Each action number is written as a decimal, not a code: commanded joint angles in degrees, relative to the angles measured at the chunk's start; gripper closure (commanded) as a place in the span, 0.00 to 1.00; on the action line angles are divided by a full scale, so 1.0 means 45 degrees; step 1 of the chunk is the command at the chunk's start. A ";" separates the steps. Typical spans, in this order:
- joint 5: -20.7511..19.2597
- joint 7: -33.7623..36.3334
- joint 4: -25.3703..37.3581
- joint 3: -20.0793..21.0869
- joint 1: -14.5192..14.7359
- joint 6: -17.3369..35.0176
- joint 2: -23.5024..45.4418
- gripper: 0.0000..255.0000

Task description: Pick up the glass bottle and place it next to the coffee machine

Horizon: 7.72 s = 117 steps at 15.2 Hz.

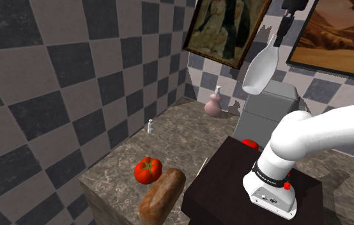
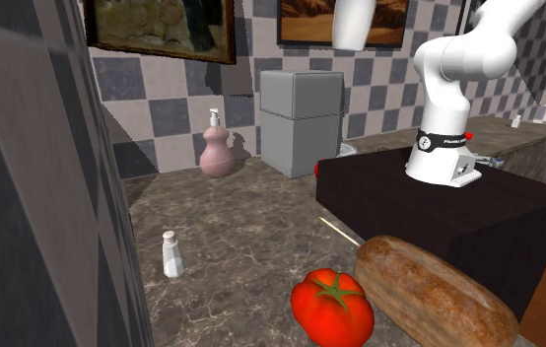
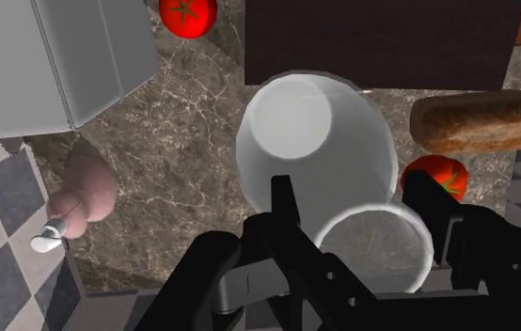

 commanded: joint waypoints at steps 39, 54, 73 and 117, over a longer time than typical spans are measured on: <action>-0.7661 -0.8775 0.2275 -0.6276 -0.0129 -0.1667 -0.3520 1.00; -0.8431 -0.8139 -0.0924 -0.6918 -0.0973 -0.0295 -0.5442 1.00; -0.9960 -0.7714 -0.4096 -0.8454 -0.1942 0.1266 -0.7387 1.00; -1.5791 -0.7594 -0.8004 -1.4819 -0.3774 0.4717 -0.9851 1.00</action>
